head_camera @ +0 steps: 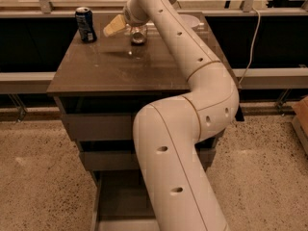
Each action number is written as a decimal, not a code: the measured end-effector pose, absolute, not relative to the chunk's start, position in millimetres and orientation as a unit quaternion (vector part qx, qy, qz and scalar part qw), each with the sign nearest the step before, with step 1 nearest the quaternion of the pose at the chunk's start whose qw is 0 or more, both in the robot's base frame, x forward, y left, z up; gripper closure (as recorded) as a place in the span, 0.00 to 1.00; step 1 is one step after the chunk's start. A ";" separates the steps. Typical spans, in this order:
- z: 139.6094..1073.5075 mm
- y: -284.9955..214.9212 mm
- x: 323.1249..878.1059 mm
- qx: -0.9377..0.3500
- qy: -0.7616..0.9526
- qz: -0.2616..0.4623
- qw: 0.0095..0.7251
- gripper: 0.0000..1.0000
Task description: Place orange can into bottom drawer
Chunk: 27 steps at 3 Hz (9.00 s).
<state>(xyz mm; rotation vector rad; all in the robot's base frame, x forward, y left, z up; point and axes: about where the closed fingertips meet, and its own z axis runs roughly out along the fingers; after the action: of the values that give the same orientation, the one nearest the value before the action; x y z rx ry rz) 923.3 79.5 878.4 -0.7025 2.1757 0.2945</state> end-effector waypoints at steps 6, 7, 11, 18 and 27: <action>855.8 47.8 948.6 -0.315 0.849 0.038 0.422 1.00; 880.0 56.0 910.8 -0.364 0.831 0.110 0.407 1.00; 906.6 38.3 801.1 -0.502 0.764 0.231 0.333 0.28; 842.9 -36.6 825.8 -0.556 0.747 0.154 0.331 0.21; 833.5 95.5 810.4 -0.647 0.625 0.244 0.362 0.93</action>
Offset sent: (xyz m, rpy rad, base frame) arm 0.0193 -0.0381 -0.0237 -0.1092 0.0635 -0.0907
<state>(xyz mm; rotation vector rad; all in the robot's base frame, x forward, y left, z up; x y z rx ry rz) 810.4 95.5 833.5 -1.6677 1.6096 0.6282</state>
